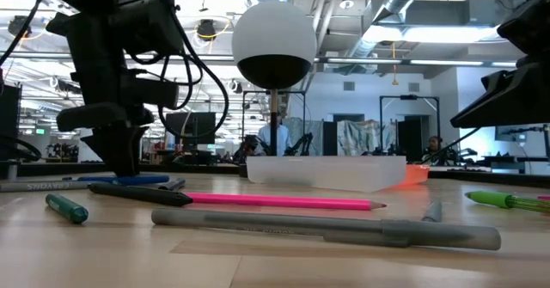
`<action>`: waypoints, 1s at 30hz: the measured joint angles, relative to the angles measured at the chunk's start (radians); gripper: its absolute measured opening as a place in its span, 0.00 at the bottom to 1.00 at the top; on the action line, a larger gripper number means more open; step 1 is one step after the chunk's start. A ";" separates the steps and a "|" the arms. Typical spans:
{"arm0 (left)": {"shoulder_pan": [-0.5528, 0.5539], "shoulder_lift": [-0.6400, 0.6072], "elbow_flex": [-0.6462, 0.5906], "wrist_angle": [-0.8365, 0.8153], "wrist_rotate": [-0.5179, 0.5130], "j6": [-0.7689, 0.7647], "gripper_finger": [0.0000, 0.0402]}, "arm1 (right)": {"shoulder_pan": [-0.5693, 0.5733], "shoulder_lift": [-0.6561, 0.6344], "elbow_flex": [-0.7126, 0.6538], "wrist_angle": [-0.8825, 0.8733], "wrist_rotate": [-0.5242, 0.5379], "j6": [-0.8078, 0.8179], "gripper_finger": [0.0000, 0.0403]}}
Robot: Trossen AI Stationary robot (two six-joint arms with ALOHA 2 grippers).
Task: Pick & place school supplies into a supply box
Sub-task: Put the blue scissors into the orange supply box
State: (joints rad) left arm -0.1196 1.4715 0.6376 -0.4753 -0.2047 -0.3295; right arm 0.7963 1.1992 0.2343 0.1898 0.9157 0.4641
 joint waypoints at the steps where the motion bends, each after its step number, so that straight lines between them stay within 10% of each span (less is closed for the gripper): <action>1: 0.000 0.000 0.000 0.003 0.003 0.013 0.21 | 0.000 0.000 0.000 0.000 0.000 0.000 0.23; 30: 0.031 0.006 0.160 -0.062 -0.064 0.035 0.19 | 0.000 0.000 0.000 -0.001 0.002 0.000 0.23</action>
State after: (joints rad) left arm -0.0883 1.4773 0.7977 -0.5373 -0.2685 -0.2942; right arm 0.7963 1.1992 0.2343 0.1890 0.9180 0.4637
